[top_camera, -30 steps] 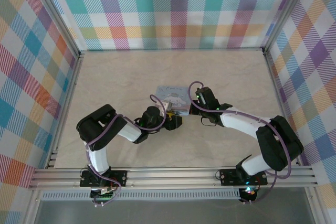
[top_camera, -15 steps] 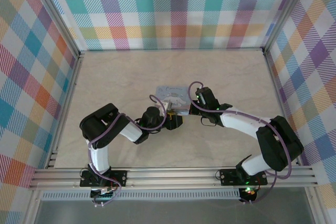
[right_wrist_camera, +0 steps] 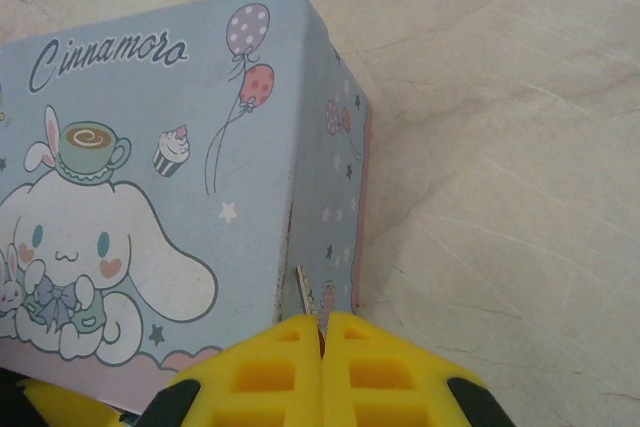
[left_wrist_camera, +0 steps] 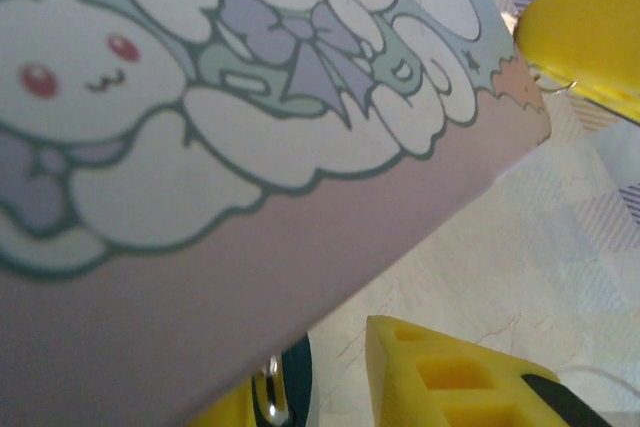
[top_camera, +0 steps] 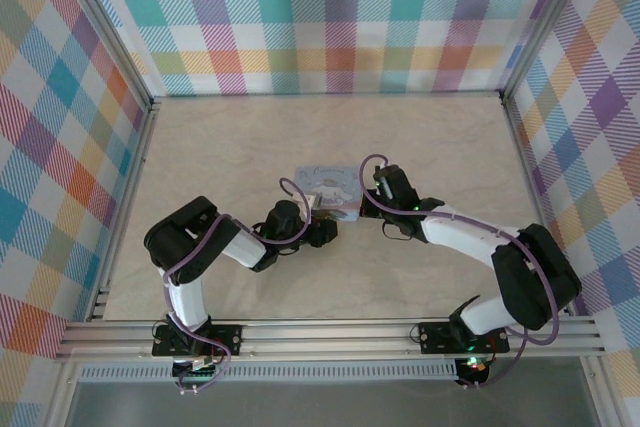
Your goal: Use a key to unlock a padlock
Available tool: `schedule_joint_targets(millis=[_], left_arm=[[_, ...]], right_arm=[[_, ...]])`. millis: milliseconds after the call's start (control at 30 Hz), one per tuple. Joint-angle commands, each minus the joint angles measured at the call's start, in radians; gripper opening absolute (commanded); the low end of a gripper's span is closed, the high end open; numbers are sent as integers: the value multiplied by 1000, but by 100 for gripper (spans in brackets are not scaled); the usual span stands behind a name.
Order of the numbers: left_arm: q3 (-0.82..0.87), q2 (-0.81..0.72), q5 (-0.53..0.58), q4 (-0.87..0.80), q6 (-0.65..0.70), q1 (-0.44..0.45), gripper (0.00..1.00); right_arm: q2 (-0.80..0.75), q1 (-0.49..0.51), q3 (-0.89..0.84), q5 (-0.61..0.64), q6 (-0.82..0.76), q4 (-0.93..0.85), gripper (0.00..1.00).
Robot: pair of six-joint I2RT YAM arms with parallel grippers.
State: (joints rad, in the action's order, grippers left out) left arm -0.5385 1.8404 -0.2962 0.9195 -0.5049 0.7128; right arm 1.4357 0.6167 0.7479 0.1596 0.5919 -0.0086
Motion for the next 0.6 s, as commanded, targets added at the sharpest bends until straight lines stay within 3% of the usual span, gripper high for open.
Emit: schedule_joint_targets(millis=[0,233,567], left_arm=[[-12,-36,-18,-30,10,-13,30],[-31,-48,-34,-59,11,-19,16],[-80,-104,-64,-222,9,-32,8]], right_arm=[[-23,9,-13,-8,15,32,0],[-30,9,-14,-9,16,35,0],[-51,6,-12,0,1,17,0]])
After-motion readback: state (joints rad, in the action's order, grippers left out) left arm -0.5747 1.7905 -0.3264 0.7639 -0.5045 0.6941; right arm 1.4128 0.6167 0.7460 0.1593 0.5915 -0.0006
